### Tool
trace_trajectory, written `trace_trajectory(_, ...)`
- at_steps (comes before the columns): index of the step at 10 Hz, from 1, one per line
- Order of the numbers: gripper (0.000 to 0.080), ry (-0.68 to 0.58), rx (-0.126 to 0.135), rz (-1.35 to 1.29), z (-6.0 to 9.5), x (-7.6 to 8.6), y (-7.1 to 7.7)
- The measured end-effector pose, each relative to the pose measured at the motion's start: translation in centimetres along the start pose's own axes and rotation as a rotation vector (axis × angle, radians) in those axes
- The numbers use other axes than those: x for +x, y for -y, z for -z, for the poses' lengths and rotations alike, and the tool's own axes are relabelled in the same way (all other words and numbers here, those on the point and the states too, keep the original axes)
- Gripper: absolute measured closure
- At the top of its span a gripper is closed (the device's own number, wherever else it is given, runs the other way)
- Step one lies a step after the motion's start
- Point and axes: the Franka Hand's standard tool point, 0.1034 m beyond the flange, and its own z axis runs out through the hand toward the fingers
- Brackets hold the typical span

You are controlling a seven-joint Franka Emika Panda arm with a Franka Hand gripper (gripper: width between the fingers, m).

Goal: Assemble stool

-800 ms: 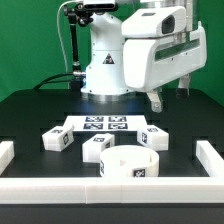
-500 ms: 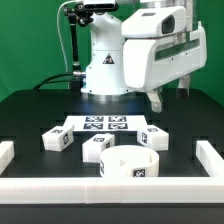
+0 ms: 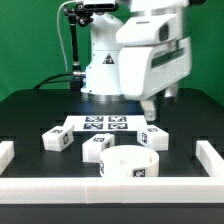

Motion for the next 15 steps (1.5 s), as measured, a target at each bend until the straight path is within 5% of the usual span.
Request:
trace_trajectory(3, 0.015, 0.012, 0.018, 0.123, -1.8, -0.2, -1.6)
trace_trajectory(9, 0.015, -0.001, -0.001, 0.224, -3.3, -1.6, -2.4)
trace_trajectory(15, 0.015, 0.001, 0.014, 0.174, -5.0, -2.4, -2.3)
